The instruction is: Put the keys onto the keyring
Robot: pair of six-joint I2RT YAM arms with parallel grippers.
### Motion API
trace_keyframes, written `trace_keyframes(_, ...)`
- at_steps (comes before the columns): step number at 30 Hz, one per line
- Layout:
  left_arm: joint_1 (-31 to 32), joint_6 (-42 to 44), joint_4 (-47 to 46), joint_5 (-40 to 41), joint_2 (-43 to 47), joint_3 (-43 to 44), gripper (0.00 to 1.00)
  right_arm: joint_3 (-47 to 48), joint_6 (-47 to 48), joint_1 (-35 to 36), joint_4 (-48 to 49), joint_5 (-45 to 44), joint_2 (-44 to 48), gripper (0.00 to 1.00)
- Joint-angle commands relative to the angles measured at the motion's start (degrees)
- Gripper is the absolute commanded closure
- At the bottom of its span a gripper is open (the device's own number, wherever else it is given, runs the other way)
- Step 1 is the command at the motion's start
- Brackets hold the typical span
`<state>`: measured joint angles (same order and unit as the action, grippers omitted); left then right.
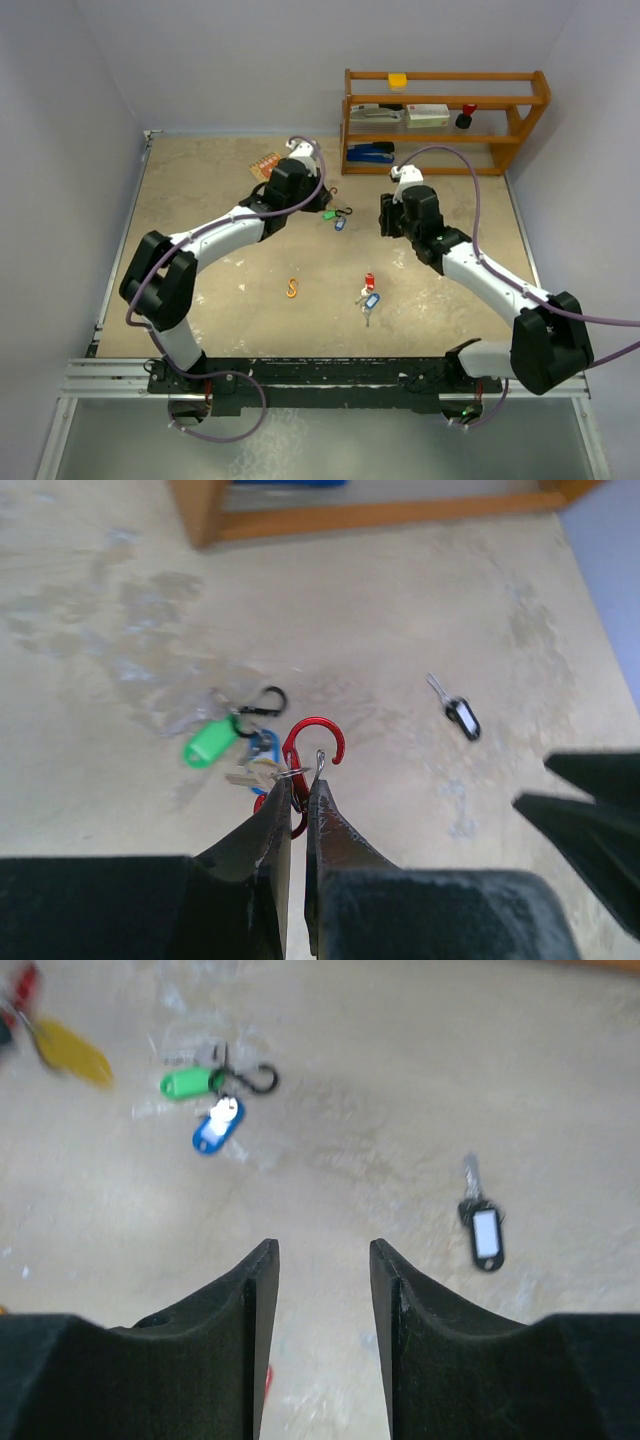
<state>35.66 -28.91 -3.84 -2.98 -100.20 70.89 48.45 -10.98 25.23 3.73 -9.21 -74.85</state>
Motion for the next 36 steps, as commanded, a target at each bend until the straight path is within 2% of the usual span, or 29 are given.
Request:
trace_keyframes(1,-1.77,-4.89,-5.64,8.23,5.72,-2.50,1.00,-1.64,-4.62,3.30,-8.00,1.99,2.23,0.56)
trace_keyframes(6,-2.30,-5.87,-5.70,11.50,7.12,-3.84,1.00,-2.01,-9.98,9.31,-15.33,-2.04,1.95,0.53)
trace_keyframes(15,-2.87,-7.86,-7.95,12.64,8.81,-6.09,1.00,-6.72,-20.18,15.33,-15.68,-4.48,-1.81,0.51)
trace_keyframes(24,-3.89,-9.15,-10.11,9.26,8.35,-6.83,1.00,-7.72,-22.84,19.19,-14.54,-4.08,-4.59,0.55)
trace_keyframes(36,-4.27,-9.06,-10.23,8.85,8.29,-7.00,1.00,-7.44,-23.85,19.94,-15.89,-5.67,-6.48,0.60)
